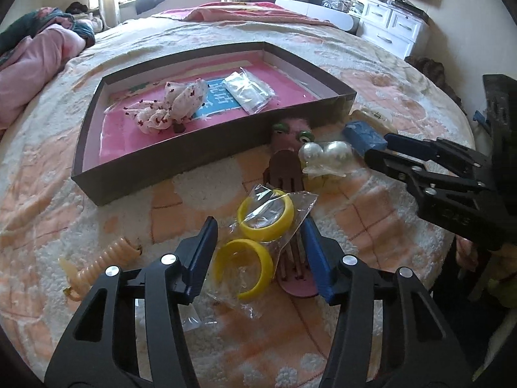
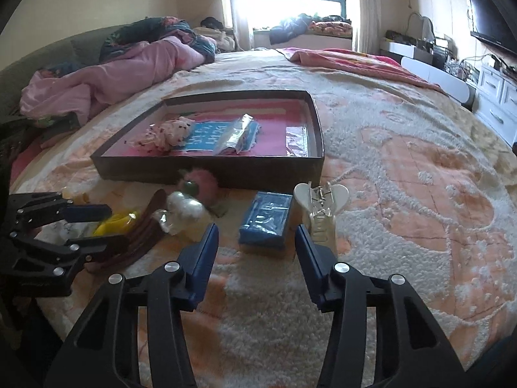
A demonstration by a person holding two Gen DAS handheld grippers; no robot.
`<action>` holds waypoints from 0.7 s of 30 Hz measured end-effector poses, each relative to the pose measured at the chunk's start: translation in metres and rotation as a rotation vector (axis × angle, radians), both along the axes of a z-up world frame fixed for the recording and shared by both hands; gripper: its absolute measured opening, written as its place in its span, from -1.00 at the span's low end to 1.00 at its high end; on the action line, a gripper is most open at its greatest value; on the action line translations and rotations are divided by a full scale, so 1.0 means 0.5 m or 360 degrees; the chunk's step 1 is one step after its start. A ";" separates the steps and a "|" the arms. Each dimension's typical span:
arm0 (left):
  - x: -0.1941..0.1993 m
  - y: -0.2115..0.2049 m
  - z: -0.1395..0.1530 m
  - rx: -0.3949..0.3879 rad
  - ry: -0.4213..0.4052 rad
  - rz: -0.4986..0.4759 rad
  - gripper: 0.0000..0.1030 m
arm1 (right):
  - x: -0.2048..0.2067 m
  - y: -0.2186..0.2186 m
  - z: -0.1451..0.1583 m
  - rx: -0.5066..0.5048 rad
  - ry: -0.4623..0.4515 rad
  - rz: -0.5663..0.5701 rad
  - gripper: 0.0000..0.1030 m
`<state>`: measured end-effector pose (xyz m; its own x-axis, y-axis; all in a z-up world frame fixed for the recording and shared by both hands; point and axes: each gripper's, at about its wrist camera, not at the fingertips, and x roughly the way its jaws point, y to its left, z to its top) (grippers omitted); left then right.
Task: Organize jewelry
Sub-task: 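Grasp the bagged yellow bangles with the left tool while the right tool grasps the blue packet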
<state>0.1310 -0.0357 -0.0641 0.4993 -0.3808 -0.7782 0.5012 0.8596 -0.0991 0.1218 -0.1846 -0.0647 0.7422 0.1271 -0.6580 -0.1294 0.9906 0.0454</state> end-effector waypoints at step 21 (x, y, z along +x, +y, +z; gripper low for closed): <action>0.013 0.002 -0.013 -0.0063 0.0035 0.0009 -0.29 | 0.040 -0.011 -0.023 0.0083 0.0026 -0.0023 -0.41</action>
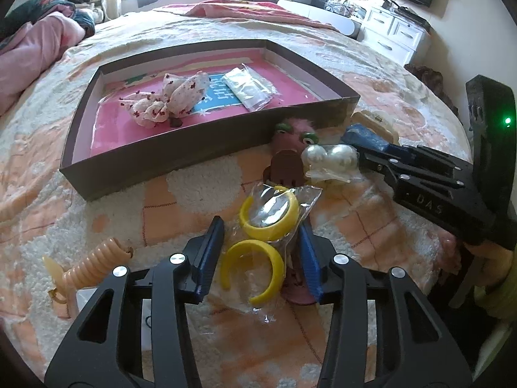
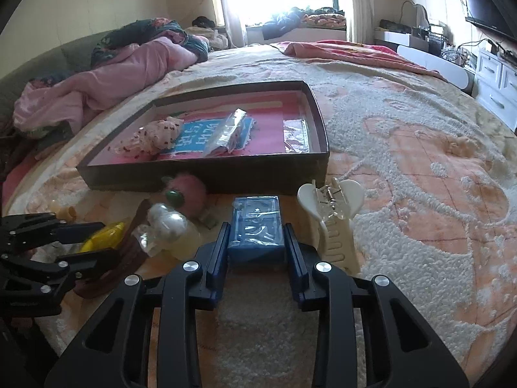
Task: Organize jewelry
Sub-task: 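Grasp the bagged yellow bangles with the left tool while the right tool grasps the blue packet, then place the bangles in the box with the left tool while the right tool places the blue packet there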
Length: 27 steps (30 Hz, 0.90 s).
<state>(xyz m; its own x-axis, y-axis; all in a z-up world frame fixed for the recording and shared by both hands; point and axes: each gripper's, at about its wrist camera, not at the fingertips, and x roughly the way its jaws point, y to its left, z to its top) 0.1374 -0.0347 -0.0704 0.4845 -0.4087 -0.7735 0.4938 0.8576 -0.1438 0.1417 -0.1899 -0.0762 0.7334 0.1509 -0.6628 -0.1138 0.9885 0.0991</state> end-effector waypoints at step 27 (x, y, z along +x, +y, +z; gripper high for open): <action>0.006 0.090 0.069 -0.0185 -0.0126 0.0247 -0.37 | -0.062 0.045 0.067 -0.0012 -0.0115 0.0208 -0.41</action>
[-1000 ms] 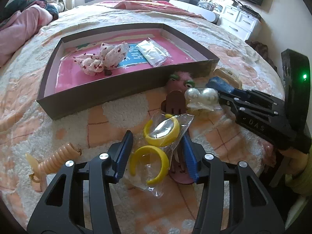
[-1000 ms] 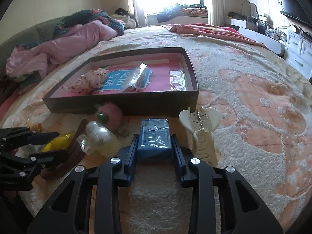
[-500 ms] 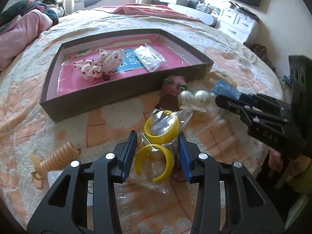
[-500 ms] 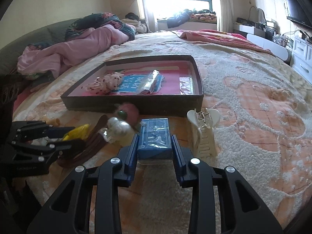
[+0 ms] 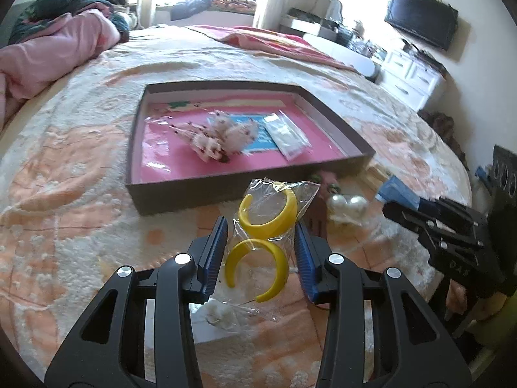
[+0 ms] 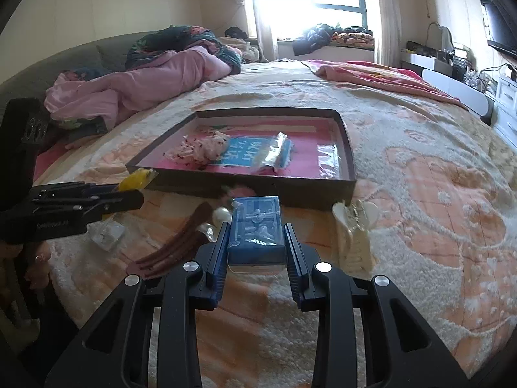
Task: Organize jewelry
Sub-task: 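Place the bangles in the box with the left tool while the right tool places the blue packet there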
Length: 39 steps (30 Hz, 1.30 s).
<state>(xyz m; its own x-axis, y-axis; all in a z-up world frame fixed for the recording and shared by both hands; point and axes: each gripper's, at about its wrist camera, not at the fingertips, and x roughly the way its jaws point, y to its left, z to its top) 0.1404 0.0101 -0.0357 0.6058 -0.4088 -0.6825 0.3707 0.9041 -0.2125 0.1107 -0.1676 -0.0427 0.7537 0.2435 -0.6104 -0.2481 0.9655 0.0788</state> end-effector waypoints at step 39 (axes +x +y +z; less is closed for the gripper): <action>0.147 0.049 0.069 0.0012 -0.0158 0.0354 -0.37 | 0.161 -0.043 0.094 0.0061 -0.0143 -0.0092 -0.41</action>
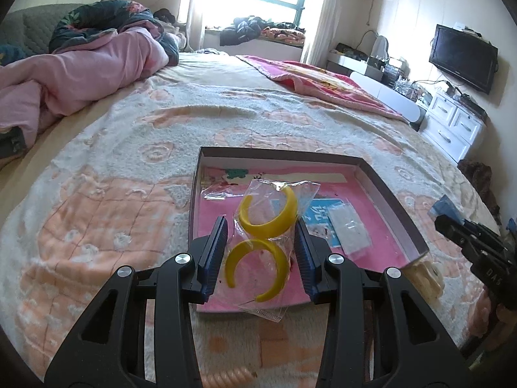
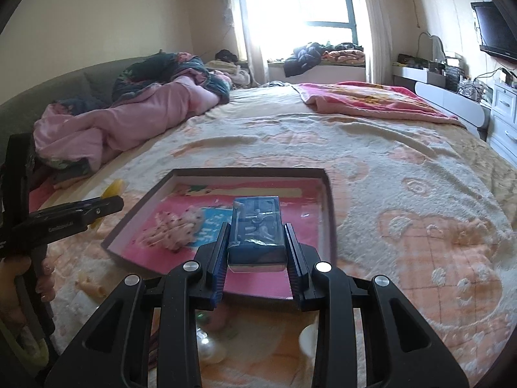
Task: Organize jewelry
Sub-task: 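Place the bangles in the box with the left tool while the right tool places the blue packet there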
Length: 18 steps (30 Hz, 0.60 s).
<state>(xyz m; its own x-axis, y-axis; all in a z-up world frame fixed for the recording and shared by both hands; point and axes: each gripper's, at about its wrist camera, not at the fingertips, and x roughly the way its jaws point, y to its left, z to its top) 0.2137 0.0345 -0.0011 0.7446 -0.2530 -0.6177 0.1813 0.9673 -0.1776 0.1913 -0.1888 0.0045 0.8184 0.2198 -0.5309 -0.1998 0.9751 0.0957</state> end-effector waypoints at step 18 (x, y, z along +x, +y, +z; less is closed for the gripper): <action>0.069 -0.042 -0.078 0.0198 0.0157 -0.0022 -0.36 | 0.128 -0.030 -0.051 -0.0044 0.0145 -0.0120 -0.41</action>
<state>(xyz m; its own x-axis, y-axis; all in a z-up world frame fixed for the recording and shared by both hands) 0.2480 0.0134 -0.0399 0.6759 -0.1794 -0.7148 0.1820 0.9805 -0.0740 0.2552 -0.2037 -0.0210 0.7801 0.1439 -0.6088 -0.1176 0.9896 0.0832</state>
